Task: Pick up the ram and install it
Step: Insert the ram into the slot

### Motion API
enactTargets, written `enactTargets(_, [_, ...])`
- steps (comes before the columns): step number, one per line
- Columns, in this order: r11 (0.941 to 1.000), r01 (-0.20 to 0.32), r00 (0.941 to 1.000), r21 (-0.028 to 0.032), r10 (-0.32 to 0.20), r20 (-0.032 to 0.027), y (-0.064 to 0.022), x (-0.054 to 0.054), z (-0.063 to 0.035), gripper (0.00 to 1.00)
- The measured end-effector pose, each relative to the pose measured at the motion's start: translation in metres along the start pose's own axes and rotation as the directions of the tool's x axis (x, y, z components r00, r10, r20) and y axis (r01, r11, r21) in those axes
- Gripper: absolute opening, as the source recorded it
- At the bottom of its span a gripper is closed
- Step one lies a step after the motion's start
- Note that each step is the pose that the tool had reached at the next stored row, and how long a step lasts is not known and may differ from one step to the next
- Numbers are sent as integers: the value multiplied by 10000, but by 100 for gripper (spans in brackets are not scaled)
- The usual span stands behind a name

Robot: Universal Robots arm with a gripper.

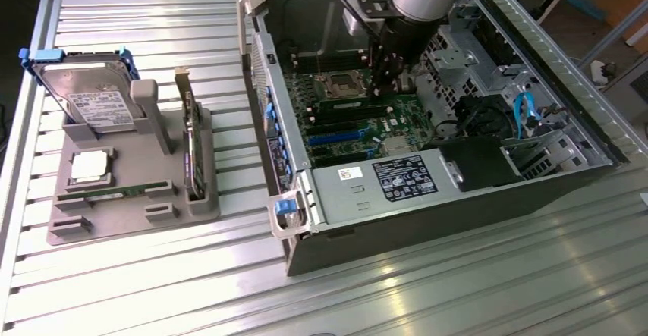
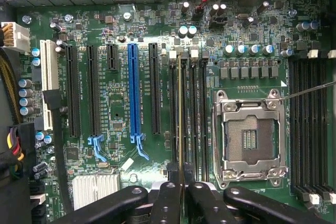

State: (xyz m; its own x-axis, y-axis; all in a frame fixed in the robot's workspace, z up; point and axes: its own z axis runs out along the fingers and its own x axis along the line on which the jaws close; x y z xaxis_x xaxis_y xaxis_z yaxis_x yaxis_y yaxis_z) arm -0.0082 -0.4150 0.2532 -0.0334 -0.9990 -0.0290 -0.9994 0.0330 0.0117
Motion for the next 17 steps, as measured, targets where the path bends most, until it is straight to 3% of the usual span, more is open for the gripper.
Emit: enactTargets(17, [10000, 5, 10000, -1, -5, -1, -1, 3, 90, 12])
